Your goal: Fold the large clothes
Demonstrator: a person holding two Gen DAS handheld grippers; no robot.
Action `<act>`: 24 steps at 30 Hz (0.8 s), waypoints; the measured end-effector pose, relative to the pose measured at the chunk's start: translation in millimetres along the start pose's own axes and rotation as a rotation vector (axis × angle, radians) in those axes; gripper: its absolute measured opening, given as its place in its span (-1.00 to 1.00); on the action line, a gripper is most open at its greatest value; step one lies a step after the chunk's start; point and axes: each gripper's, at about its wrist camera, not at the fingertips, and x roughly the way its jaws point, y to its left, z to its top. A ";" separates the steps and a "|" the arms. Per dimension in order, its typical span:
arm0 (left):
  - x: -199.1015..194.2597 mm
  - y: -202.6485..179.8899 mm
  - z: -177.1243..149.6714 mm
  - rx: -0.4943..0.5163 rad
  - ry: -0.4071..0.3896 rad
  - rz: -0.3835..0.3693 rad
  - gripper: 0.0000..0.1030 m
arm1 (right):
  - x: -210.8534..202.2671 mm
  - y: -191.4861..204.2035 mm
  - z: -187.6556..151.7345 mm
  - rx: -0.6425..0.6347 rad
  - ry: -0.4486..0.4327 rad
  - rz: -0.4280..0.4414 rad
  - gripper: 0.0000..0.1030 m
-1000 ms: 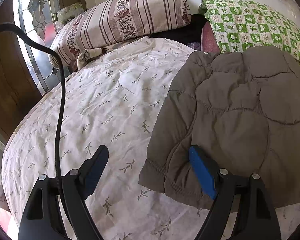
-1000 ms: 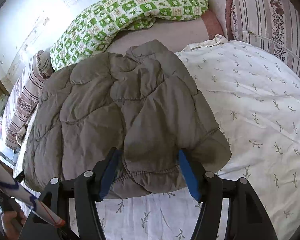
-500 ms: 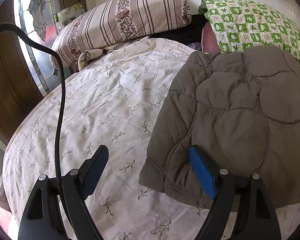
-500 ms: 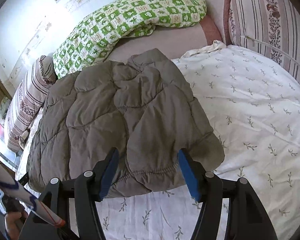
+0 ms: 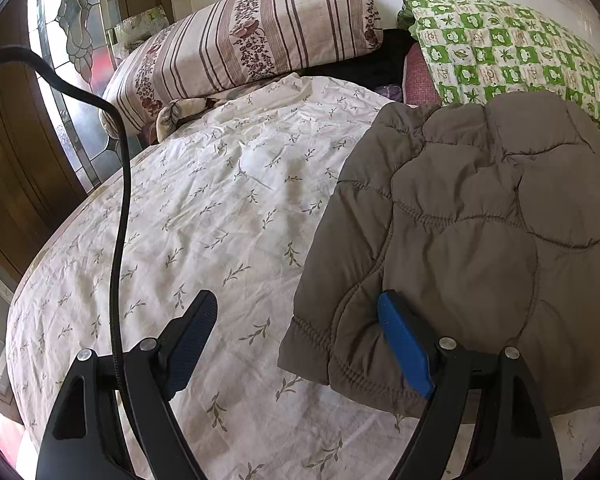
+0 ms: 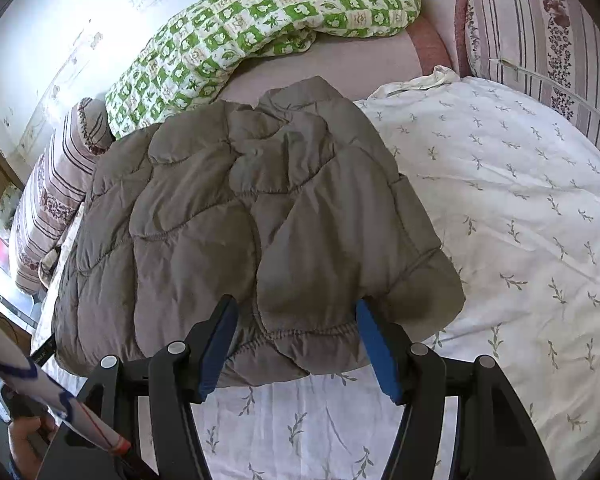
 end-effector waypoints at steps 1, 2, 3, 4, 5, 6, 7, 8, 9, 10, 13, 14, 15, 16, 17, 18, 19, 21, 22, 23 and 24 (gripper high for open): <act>-0.5 0.4 0.1 0.000 0.001 -0.002 0.59 | -2.1 -1.3 0.4 0.006 -0.004 -0.002 0.30; -0.6 1.1 0.3 0.000 0.002 -0.006 0.59 | -3.9 -2.9 0.9 0.013 -0.007 -0.003 0.30; -2.0 1.0 -0.3 0.000 0.002 -0.007 0.59 | -5.0 -3.9 1.7 0.019 -0.007 -0.003 0.30; -2.2 1.7 -0.3 0.000 0.003 -0.009 0.59 | -6.1 -5.1 2.0 0.023 -0.009 -0.006 0.30; -3.4 1.4 -0.5 0.000 0.003 -0.011 0.59 | -7.0 -6.6 2.5 0.026 -0.010 -0.010 0.30; -4.2 1.7 -0.9 0.000 0.005 -0.013 0.59 | -8.0 -8.7 2.5 0.033 -0.011 -0.013 0.30; -5.0 2.1 -1.4 -0.002 0.007 -0.015 0.59 | -8.2 -10.4 2.9 0.040 -0.010 -0.015 0.30; -5.2 3.3 -1.5 -0.006 0.012 -0.021 0.59 | -8.7 -13.6 3.2 0.055 -0.008 -0.018 0.30; -6.0 3.7 -1.6 -0.010 0.016 -0.026 0.59 | -9.0 -16.6 3.2 0.069 -0.006 -0.018 0.31; -6.6 4.5 -1.7 -0.014 0.020 -0.032 0.59 | -9.1 -19.1 3.6 0.081 -0.003 -0.017 0.31; -7.9 7.1 -1.6 -0.029 0.032 -0.047 0.59 | -8.8 -26.9 3.4 0.121 0.011 -0.014 0.32; -8.2 9.1 -1.6 -0.038 0.040 -0.058 0.59 | -9.1 -29.4 3.2 0.133 0.012 -0.015 0.32; -8.2 11.3 -1.5 -0.049 0.050 -0.070 0.59 | -9.6 -31.4 2.9 0.143 0.012 -0.017 0.32; -8.1 12.6 -1.4 -0.056 0.057 -0.079 0.59 | -9.9 -33.4 2.8 0.153 0.013 -0.018 0.32; -8.2 15.7 -1.3 -0.070 0.064 -0.093 0.59 | -10.3 -34.7 2.1 0.160 0.013 -0.018 0.33; -7.7 17.8 -1.1 -0.083 0.073 -0.104 0.59 | -10.7 -38.1 1.7 0.178 0.015 -0.016 0.34; -6.3 22.1 -1.1 -0.106 0.090 -0.124 0.59 | -10.6 -40.2 1.9 0.190 0.016 -0.015 0.38; -2.6 27.4 -1.4 -0.144 0.121 -0.162 0.59 | -10.6 -46.4 1.5 0.222 0.020 -0.007 0.39; 0.6 31.8 -2.0 -0.174 0.146 -0.187 0.59 | -10.4 -49.8 1.1 0.237 0.023 -0.006 0.40; 2.6 34.2 -2.7 -0.194 0.158 -0.202 0.59 | -10.2 -53.5 0.9 0.255 0.024 -0.005 0.40; 4.5 37.0 -3.4 -0.218 0.171 -0.219 0.59 | -9.7 -56.4 1.1 0.271 0.025 0.001 0.40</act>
